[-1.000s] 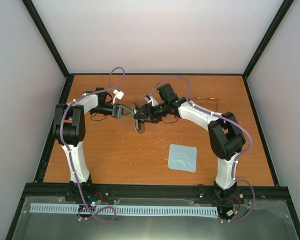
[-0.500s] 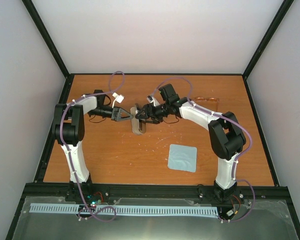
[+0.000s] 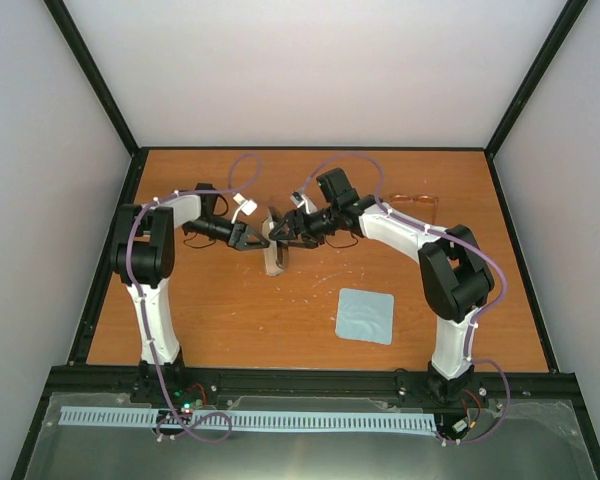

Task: Organize the sunglasses
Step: Open the sunglasses case.

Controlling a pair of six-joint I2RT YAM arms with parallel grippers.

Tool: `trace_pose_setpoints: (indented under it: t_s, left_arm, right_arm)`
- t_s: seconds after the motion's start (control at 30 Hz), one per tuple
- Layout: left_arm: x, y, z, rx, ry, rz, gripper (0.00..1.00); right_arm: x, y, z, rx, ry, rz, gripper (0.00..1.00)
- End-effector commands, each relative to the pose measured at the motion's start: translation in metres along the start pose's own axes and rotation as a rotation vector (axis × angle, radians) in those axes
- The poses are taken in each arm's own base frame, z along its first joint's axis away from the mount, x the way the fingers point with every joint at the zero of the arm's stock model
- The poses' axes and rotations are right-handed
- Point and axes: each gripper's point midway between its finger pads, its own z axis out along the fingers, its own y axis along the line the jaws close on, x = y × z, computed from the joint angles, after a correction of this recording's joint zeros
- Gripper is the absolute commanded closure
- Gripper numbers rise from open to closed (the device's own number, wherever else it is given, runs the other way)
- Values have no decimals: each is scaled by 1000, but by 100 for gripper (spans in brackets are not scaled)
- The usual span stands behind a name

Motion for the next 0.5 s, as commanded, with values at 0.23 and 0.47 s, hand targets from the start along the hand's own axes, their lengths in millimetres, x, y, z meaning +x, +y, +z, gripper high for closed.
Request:
trace_pose_setpoints:
  t_s: [0.23, 0.47]
  left_arm:
    - [-21, 24, -12, -172, 26, 115, 35]
    - [-47, 33, -24, -246, 9, 152, 32]
  right_arm:
    - [10, -19, -3, 32, 104, -59, 97]
    - [17, -63, 10, 95, 181, 20, 97]
